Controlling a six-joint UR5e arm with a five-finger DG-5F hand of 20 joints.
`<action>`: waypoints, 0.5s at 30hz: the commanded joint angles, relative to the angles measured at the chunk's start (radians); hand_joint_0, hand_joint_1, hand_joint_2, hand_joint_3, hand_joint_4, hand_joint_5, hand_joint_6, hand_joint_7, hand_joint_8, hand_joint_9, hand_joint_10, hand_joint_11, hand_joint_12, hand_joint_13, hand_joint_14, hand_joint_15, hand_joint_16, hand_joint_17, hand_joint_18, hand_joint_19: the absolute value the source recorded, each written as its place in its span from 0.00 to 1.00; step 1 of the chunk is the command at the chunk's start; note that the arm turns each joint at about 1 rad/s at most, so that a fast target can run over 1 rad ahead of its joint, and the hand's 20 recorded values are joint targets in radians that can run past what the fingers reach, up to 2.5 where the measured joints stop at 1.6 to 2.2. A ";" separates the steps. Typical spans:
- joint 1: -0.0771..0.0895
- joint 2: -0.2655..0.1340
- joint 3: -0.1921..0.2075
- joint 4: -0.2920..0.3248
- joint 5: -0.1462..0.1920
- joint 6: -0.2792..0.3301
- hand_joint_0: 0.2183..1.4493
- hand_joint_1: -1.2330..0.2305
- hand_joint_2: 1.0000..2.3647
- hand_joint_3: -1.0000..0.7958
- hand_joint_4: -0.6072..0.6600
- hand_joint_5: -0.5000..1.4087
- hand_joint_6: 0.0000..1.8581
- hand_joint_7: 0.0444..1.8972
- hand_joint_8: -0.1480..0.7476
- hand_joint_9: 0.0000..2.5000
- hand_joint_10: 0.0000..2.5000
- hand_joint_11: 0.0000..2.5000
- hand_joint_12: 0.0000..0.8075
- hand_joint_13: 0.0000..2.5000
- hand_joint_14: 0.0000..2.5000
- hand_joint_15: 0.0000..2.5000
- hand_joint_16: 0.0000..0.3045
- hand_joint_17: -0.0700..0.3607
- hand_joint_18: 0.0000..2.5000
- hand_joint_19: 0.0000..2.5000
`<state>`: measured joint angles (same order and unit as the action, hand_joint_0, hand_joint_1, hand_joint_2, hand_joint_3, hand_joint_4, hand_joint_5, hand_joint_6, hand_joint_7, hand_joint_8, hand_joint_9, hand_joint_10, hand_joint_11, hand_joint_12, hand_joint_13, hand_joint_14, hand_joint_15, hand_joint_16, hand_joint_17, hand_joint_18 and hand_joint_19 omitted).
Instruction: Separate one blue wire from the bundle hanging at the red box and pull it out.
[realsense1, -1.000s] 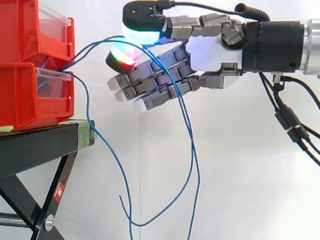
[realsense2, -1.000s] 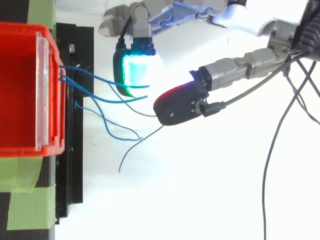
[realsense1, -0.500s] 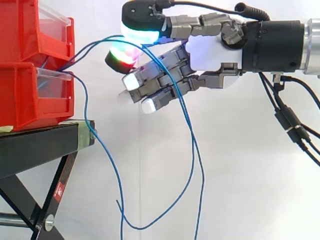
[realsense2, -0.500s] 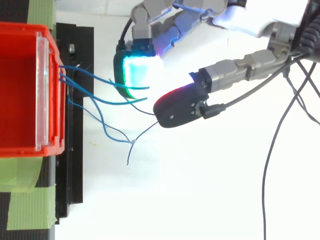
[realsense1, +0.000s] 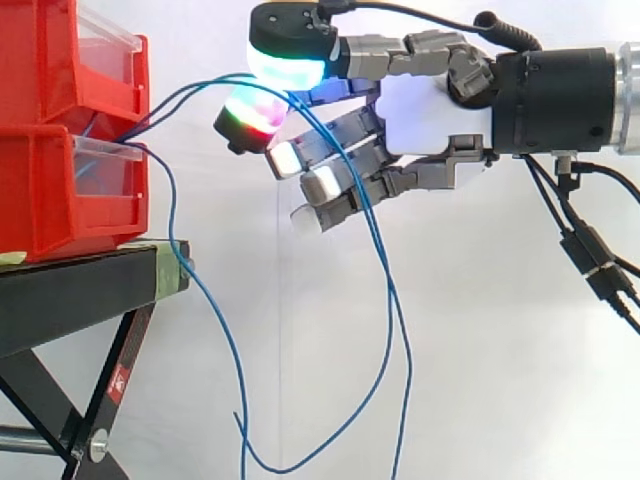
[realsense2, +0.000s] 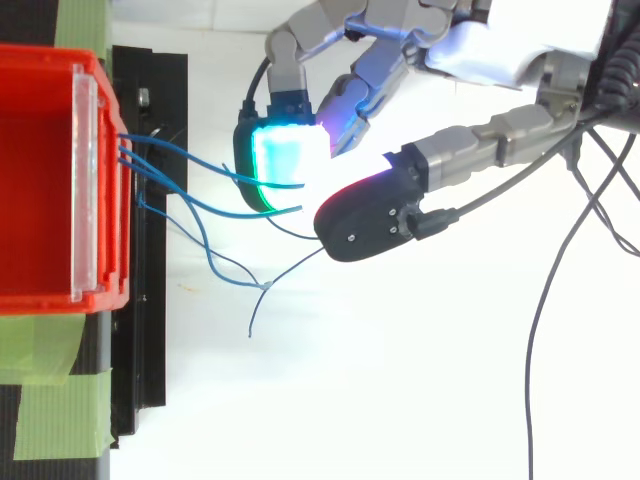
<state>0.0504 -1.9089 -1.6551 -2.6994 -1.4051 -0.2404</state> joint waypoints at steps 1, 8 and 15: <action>0.002 0.001 0.000 -0.016 0.000 0.024 0.31 0.28 0.01 0.57 0.44 0.21 0.47 0.57 0.62 0.44 0.01 0.30 0.64 0.54 0.01 0.38 0.19 0.47 0.36 0.17; 0.002 -0.001 0.000 -0.022 0.000 0.056 0.31 0.28 0.01 0.56 0.45 0.21 0.47 0.56 0.63 0.47 0.01 0.33 0.63 0.58 0.01 0.44 0.19 0.47 0.37 0.18; 0.002 -0.001 0.000 -0.022 0.000 0.059 0.31 0.28 0.01 0.56 0.46 0.21 0.47 0.56 0.63 0.52 0.01 0.40 0.61 0.61 0.01 0.48 0.19 0.46 0.36 0.18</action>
<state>0.0521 -1.9088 -1.6552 -2.7212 -1.4051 -0.1823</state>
